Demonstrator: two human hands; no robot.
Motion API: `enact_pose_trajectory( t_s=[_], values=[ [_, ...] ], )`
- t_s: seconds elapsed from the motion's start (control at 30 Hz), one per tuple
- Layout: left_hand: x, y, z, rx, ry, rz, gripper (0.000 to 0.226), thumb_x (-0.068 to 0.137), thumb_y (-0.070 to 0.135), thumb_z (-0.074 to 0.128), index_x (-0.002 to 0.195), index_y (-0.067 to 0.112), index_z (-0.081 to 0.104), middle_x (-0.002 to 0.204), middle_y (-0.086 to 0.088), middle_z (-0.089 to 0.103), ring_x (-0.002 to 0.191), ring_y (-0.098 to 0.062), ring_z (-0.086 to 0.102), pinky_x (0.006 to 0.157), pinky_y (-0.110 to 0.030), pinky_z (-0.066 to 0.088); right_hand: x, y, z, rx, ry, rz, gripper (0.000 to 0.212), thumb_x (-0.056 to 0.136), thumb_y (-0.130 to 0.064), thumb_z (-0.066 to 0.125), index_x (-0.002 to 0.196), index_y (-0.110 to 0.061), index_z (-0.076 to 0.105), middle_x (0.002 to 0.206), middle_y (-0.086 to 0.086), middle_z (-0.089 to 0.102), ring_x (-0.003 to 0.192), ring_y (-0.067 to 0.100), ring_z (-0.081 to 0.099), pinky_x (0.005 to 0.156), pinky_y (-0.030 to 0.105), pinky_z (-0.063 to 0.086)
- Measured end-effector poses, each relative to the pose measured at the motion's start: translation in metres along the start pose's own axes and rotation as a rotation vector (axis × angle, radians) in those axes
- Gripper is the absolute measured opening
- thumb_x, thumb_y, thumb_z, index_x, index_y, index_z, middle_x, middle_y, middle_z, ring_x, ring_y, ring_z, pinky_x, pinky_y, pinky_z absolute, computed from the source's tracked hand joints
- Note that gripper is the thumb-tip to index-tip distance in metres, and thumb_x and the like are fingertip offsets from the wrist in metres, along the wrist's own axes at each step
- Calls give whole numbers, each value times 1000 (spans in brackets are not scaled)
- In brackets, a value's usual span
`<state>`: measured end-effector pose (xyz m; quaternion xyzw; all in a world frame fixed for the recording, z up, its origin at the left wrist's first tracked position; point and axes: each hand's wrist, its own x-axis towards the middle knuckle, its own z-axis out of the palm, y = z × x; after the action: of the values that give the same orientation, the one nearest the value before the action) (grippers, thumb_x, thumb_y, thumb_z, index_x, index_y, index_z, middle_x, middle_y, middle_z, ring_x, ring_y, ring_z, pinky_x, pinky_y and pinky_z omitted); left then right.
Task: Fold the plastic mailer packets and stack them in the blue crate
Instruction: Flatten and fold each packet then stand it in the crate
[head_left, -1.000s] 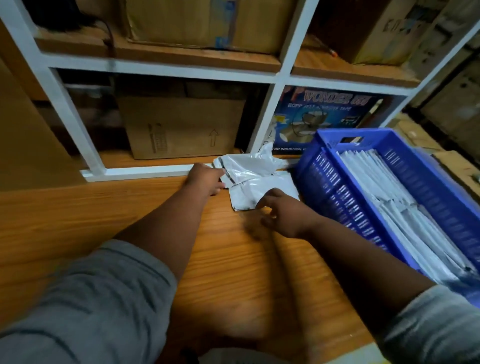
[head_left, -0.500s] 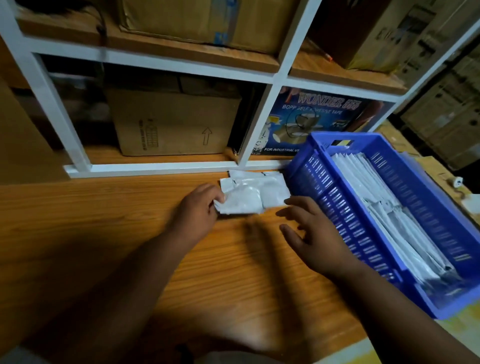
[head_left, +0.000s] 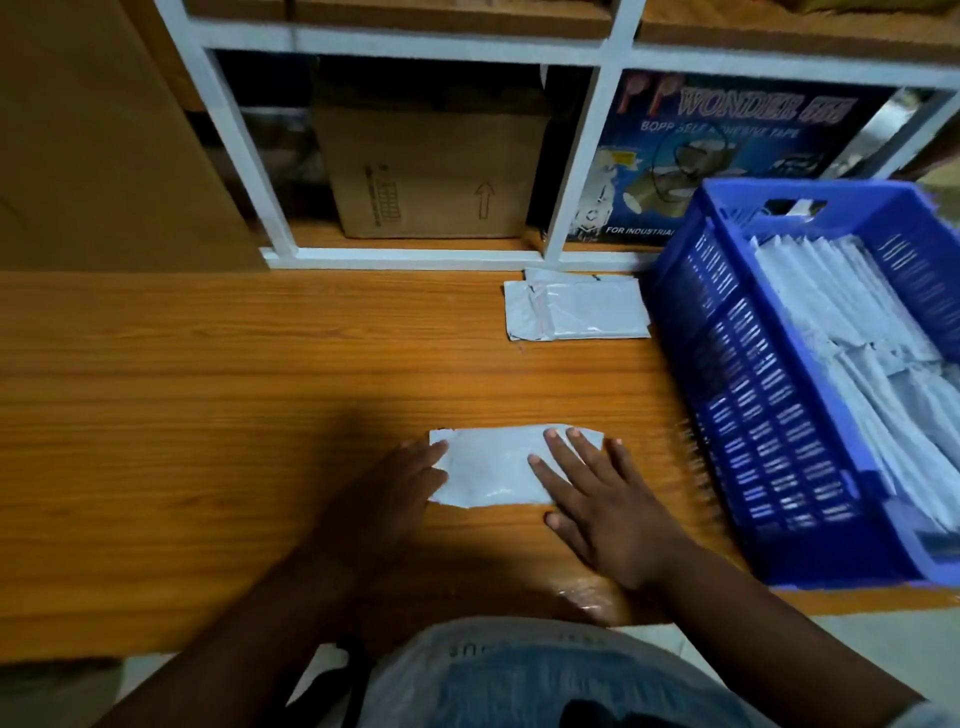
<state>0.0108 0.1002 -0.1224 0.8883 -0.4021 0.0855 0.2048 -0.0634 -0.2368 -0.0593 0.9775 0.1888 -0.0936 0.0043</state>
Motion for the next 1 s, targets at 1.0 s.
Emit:
enact_pose_trajectory(
  t_s=[1.0],
  values=[
    [108, 113, 43, 373, -216, -281, 58, 108, 36, 39, 159, 11, 47, 168, -12, 41, 160, -34, 29, 130, -58, 15, 39, 5, 28, 166, 104, 297, 69, 111, -56, 10, 172, -23, 9, 180, 4, -3, 165, 25, -10, 131, 61, 0]
  ],
)
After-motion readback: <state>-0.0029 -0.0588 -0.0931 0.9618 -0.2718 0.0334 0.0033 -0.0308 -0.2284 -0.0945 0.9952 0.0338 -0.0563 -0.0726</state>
